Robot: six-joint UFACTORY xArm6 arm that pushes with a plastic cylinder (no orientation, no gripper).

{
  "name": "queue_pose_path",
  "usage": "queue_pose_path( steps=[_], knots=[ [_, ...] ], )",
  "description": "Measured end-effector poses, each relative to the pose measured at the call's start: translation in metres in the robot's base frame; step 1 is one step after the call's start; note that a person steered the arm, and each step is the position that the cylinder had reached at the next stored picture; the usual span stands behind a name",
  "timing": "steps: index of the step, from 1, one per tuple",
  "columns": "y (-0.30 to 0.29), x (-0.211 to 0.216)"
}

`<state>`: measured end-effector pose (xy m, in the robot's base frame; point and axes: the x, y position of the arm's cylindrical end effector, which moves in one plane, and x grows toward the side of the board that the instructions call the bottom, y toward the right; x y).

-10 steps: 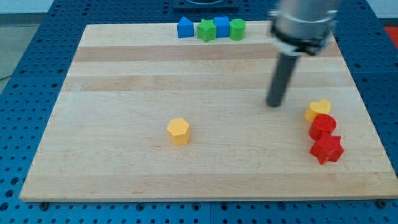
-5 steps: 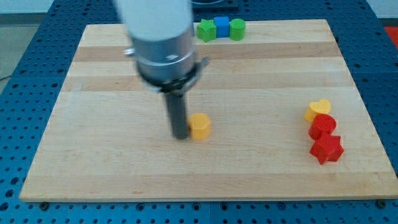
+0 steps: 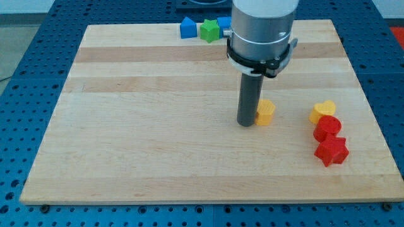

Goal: Slide the yellow hexagon towards the center right

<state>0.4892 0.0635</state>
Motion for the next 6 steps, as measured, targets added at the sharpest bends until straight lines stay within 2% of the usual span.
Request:
queue_pose_path(
  steps=[1,3,5,6],
  knots=[
    [0.001,0.012],
    [0.030,-0.040],
    [0.032,-0.034],
    [0.072,-0.052]
  ],
)
